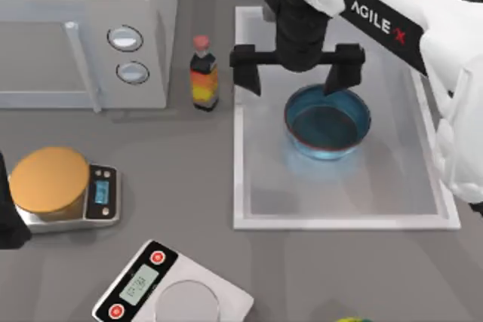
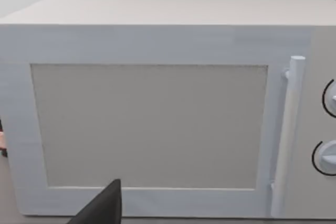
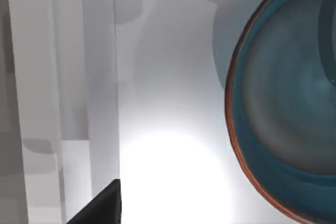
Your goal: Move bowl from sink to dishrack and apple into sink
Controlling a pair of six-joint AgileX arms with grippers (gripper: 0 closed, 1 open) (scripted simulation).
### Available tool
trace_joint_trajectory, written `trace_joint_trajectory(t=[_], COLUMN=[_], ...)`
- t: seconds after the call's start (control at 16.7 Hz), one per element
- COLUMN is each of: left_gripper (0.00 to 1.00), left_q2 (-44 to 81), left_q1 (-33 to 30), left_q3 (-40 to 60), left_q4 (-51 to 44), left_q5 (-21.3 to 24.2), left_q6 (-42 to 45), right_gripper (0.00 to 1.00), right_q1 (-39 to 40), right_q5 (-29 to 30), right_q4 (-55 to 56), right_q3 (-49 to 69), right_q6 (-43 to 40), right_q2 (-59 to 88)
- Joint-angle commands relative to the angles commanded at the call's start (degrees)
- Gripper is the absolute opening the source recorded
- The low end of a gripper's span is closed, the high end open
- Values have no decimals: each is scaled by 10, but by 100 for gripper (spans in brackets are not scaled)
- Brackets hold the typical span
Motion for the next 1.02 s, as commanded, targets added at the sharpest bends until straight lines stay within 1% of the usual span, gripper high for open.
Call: trace_joint_trajectory(t=[0.54,0.78,1.02], left_gripper=[100,100,100], left_q2=[0,0,0], left_q1=[0,0,0], left_q3=[0,0,0], left_q4=[0,0,0], left_q5=[0,0,0], left_q6=[0,0,0], right_gripper=[100,100,100], right_q1=[-8,-26,-12], right_q5=[-1,-3,-1], right_q4=[9,72,119], right_q3=[7,0,-5], right_q6=[-7,-25,-12], right_q2=[10,64,108])
